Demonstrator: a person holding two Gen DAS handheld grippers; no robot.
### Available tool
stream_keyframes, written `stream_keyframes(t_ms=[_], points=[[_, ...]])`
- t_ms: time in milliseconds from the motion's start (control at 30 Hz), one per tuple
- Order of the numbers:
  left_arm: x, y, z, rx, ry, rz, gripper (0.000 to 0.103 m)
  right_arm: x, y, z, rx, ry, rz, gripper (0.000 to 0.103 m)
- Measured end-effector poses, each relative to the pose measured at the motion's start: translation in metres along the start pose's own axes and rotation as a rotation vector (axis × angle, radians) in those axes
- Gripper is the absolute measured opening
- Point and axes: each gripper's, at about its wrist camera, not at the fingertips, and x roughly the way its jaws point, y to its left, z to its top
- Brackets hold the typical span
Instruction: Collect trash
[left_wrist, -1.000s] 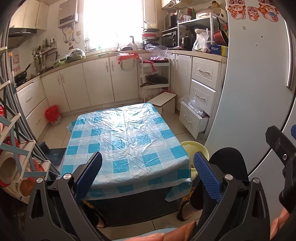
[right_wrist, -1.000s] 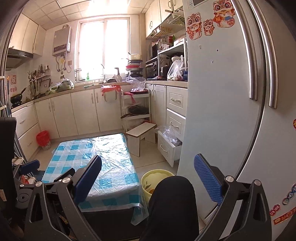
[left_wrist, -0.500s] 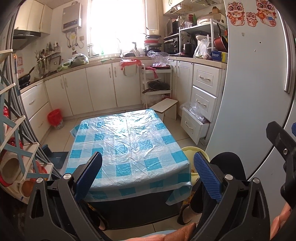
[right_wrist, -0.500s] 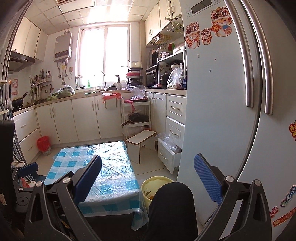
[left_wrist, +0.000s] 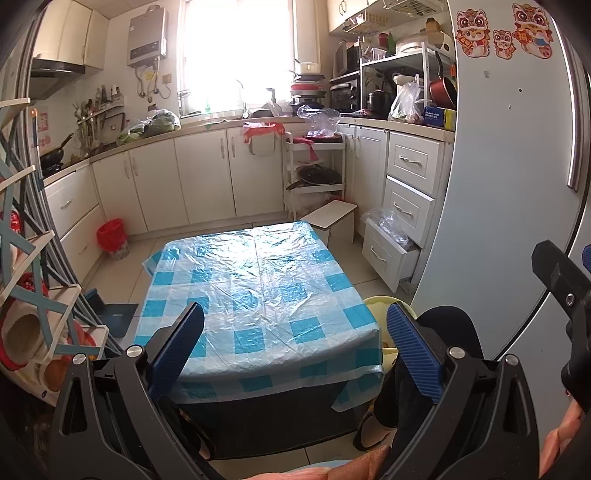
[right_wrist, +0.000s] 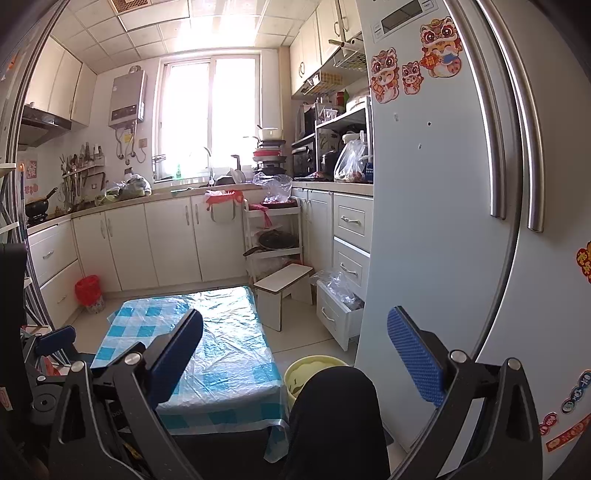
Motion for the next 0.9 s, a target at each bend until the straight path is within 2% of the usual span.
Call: stream_keyframes(t_ms=[900], points=[[-0.0032,-0.0014,0.0001,0.004,-0.01,0.003,0.095,-0.0035,0.0031,0.0011,-0.003,-0.016,0.004,0.096]])
